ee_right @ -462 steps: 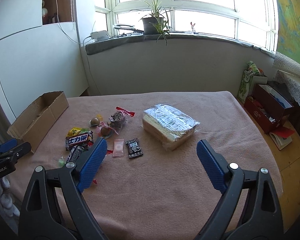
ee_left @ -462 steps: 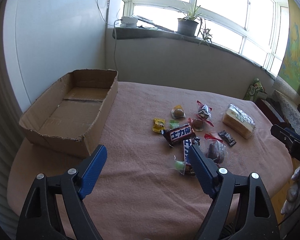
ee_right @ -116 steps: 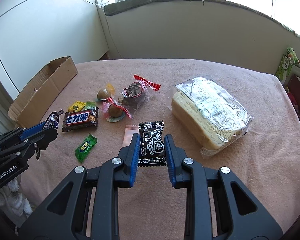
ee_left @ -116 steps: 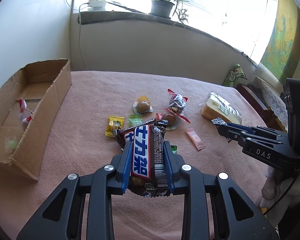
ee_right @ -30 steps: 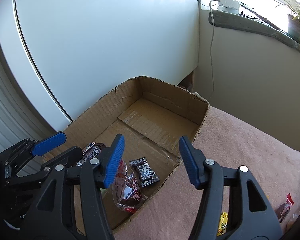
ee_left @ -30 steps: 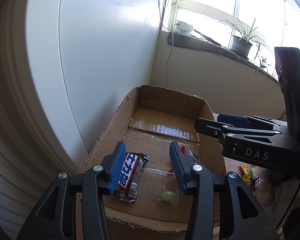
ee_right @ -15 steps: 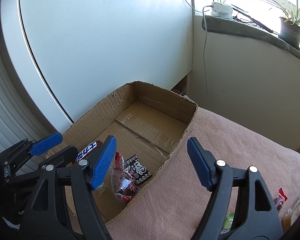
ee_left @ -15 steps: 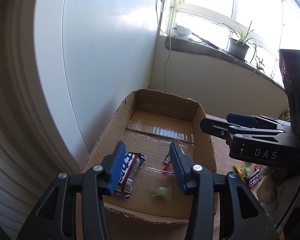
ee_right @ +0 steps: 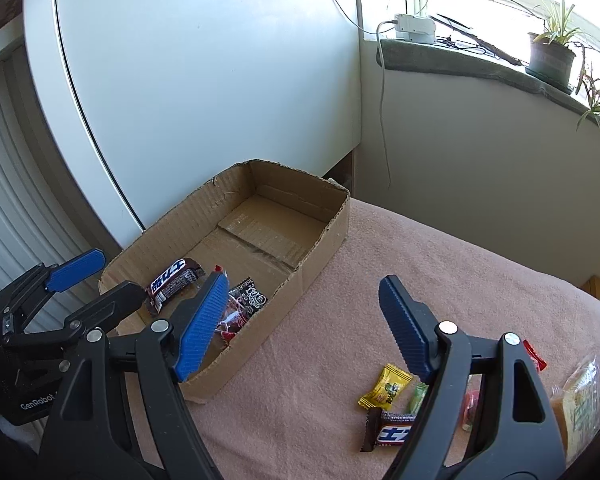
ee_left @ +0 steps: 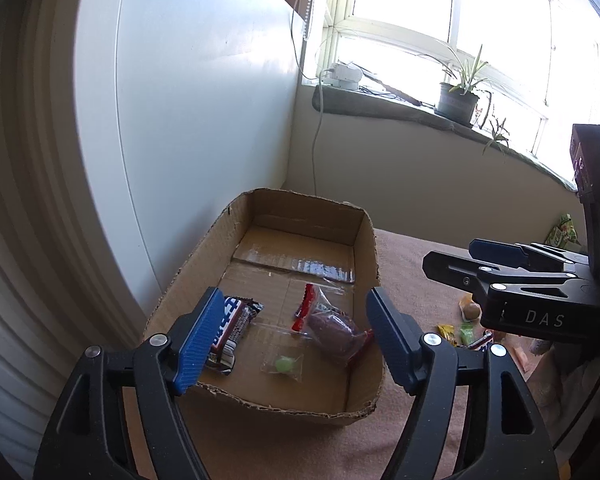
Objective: Organize snacks
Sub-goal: 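Withdraw both tools from the box toward the remaining snacks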
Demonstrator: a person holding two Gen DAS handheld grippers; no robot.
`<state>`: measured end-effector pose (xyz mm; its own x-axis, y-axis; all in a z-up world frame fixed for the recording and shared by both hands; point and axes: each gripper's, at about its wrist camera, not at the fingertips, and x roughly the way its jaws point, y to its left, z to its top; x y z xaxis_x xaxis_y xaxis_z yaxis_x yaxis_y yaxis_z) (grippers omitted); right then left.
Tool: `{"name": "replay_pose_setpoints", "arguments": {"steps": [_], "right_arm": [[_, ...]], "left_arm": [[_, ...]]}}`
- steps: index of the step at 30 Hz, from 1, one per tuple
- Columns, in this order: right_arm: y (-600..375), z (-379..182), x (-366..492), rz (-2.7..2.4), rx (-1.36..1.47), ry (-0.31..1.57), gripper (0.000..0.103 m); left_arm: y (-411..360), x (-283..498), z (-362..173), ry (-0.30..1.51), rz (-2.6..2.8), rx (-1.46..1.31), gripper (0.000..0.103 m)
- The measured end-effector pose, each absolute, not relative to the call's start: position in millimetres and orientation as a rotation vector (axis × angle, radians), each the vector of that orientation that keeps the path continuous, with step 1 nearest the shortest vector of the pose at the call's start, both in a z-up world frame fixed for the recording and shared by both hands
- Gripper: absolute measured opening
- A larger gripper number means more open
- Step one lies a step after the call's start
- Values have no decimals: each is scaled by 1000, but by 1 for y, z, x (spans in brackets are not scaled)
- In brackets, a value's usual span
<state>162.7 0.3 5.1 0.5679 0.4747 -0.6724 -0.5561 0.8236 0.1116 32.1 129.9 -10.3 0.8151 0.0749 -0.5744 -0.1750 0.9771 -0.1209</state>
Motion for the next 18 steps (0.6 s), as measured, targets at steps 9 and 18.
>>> {"name": "replay_pose_setpoints", "arguments": {"steps": [9,18], "right_arm": [[-56,9,139,537,-84,735,80],[-136,-8,120,424,-16,775,80]], "left_arm": [[103,28,-10,609,99,-155,74],[70,30,-18,630,27,-147,74]]}}
